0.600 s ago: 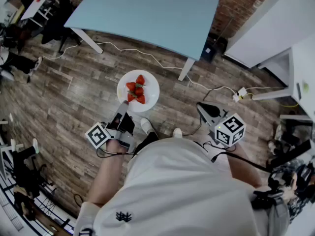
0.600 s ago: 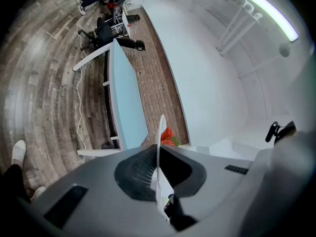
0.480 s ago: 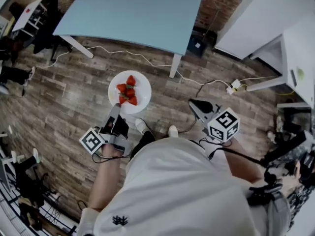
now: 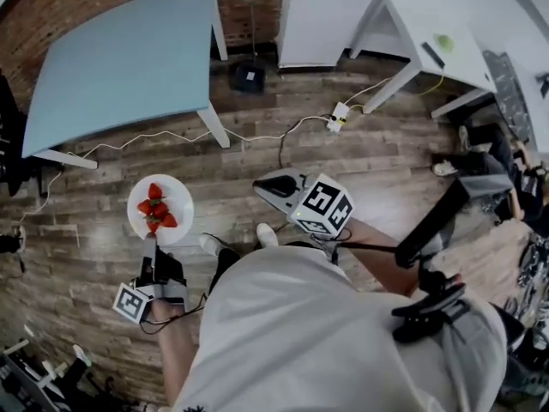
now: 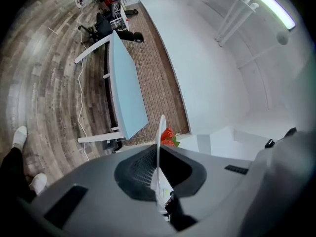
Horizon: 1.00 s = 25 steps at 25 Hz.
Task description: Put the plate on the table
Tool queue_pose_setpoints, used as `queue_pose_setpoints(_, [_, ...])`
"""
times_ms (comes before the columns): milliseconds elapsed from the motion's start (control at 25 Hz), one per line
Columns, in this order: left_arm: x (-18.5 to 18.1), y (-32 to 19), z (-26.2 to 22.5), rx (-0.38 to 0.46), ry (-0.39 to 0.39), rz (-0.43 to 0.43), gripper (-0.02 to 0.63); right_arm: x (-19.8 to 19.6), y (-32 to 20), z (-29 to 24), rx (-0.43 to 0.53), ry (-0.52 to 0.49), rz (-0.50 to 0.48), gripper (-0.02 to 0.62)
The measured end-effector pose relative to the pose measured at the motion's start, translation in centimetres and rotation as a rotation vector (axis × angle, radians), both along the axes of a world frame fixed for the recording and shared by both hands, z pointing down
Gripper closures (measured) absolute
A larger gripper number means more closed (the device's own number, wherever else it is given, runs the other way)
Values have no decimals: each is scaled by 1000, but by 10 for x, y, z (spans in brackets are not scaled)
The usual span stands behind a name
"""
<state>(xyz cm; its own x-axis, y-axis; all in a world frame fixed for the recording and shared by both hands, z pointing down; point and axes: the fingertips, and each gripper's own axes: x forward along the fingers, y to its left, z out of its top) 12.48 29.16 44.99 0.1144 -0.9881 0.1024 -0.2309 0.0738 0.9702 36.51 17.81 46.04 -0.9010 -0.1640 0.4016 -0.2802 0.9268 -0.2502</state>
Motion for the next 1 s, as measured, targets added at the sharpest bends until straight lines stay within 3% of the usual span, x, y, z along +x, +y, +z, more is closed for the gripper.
queue_pose_setpoints(200, [11,-7,-2,0,-19,27,594,17,-3,0,9,-9,18,588])
queue_pose_setpoints(600, [3,-3,1,-11,-33,28,594,13,-3,5,44,23,26,588])
queue_pose_setpoints(840, [-16,-8,3,-3,-30,-17,594,-10,-11,13,39,36,-16,588])
queue_pose_setpoints(1000, [-38,-36,3,22,-34,17,594,-35,-35,3,70,22,1,588])
